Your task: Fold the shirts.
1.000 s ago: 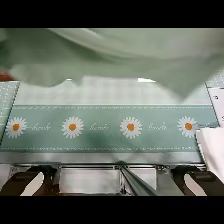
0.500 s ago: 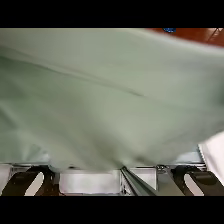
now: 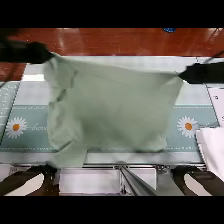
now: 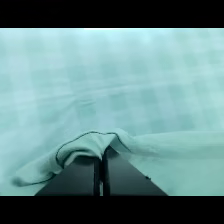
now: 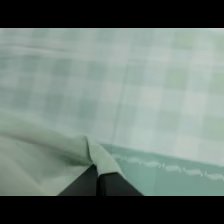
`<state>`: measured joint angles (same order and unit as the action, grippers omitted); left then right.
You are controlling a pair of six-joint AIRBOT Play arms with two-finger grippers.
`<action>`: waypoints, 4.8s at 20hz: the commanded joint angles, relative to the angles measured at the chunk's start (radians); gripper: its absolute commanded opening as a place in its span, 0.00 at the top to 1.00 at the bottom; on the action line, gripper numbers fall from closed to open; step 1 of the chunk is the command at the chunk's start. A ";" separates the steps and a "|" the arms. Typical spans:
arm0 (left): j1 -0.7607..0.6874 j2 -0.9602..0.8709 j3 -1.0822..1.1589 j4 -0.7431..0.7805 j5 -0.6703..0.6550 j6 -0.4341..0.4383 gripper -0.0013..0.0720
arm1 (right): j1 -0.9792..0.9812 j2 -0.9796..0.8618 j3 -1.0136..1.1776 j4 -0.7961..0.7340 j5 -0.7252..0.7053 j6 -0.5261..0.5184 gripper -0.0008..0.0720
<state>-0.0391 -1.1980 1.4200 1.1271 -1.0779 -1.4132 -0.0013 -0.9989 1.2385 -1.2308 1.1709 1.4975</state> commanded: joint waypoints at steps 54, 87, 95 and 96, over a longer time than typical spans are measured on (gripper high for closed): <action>0.383 -0.142 -0.717 -0.227 -0.076 0.066 0.95 | -0.601 0.222 -0.708 0.063 0.089 0.000 0.42; 0.381 -0.072 -0.378 -0.622 -0.180 0.196 0.95 | -0.399 -0.062 -0.261 0.615 0.026 -0.283 0.96; 0.348 0.019 0.544 -0.641 -0.105 0.162 0.96 | -0.399 -0.047 0.782 0.388 0.126 -0.142 0.96; 0.348 0.040 0.624 -0.576 -0.109 0.136 0.96 | -0.400 -0.027 0.842 0.365 0.130 -0.130 0.96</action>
<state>0.3134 -1.1942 1.7626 0.4553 -1.2030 -1.2327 -0.4007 -1.0473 1.8053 -0.7666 1.2617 1.3056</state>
